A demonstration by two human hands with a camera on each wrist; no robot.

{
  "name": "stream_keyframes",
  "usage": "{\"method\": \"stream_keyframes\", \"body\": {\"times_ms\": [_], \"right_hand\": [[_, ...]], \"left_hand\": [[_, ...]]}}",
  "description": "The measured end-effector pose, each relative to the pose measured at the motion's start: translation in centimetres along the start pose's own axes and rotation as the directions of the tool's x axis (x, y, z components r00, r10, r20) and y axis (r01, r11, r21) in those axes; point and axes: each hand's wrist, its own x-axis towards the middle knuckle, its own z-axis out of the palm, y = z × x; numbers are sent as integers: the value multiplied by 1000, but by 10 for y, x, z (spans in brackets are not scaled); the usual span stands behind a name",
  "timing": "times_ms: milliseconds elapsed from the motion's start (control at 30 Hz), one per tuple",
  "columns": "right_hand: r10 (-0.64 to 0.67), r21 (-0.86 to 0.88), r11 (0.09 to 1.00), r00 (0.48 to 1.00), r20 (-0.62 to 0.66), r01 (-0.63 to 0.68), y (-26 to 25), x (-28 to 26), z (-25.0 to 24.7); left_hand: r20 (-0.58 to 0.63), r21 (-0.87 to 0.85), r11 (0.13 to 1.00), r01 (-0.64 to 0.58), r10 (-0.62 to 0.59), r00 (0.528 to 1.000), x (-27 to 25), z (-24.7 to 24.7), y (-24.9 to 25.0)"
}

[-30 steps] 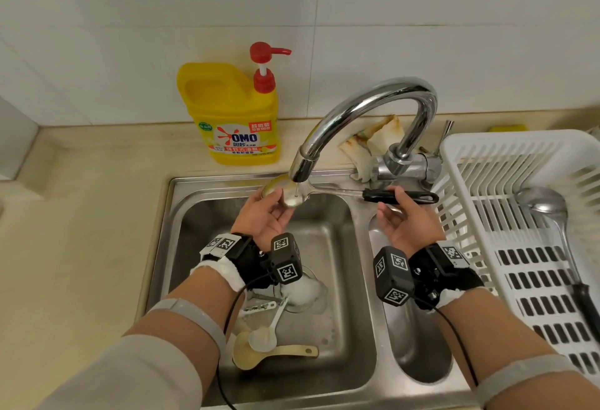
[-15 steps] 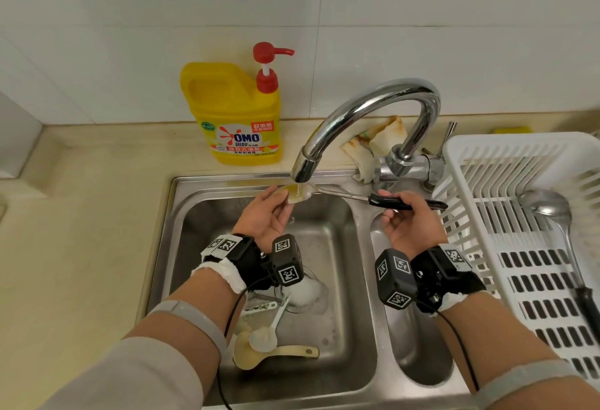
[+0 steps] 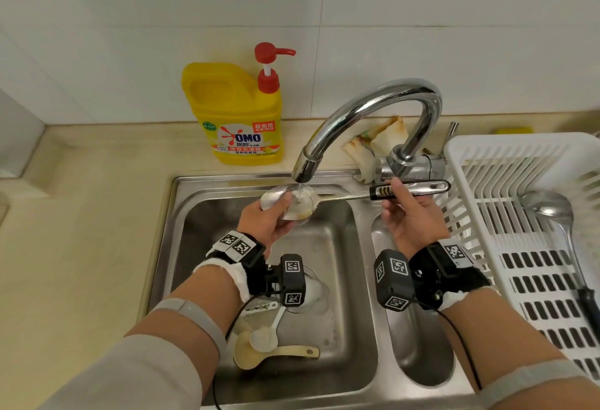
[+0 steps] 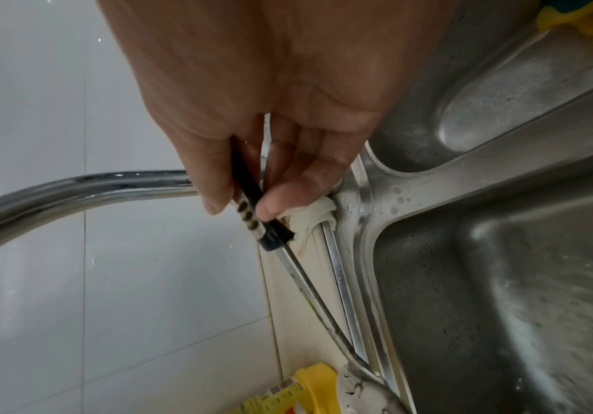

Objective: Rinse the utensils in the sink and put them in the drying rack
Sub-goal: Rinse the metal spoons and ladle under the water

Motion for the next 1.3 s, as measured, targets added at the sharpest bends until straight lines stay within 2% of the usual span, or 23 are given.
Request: {"method": "stream_keyframes", "body": {"times_ms": [133, 300, 467, 667, 833, 967, 1100, 1300], "right_hand": [[-7, -53, 999, 1000, -25, 5, 0, -2, 6], [28, 3, 1000, 999, -15, -28, 3, -3, 9], [133, 24, 991, 991, 22, -133, 15, 0, 16], [241, 83, 966, 969, 52, -245, 36, 3, 33], [321, 52, 944, 943, 85, -326, 46, 1, 57], [344, 44, 936, 933, 105, -349, 51, 0, 71], [390, 39, 915, 904, 174, -403, 55, 0, 80], [444, -28, 892, 865, 234, -451, 55, -5, 97]], "left_hand": [[3, -56, 998, -3, 3, 1000, -1, -4, 0], [47, -214, 976, 26, -16, 999, -5, -6, 0], [93, -317, 946, 70, -43, 995, -11, -4, 5], [-29, -328, 944, -28, 20, 999, -14, -21, 13], [-164, -311, 942, -127, 79, 983, -15, -43, 27], [-224, -322, 934, -156, 85, 971, -21, -59, 36], [-196, -440, 885, -155, 74, 978, -25, -77, 42], [-181, -608, 788, -95, -20, 983, -33, -92, 54]]}}
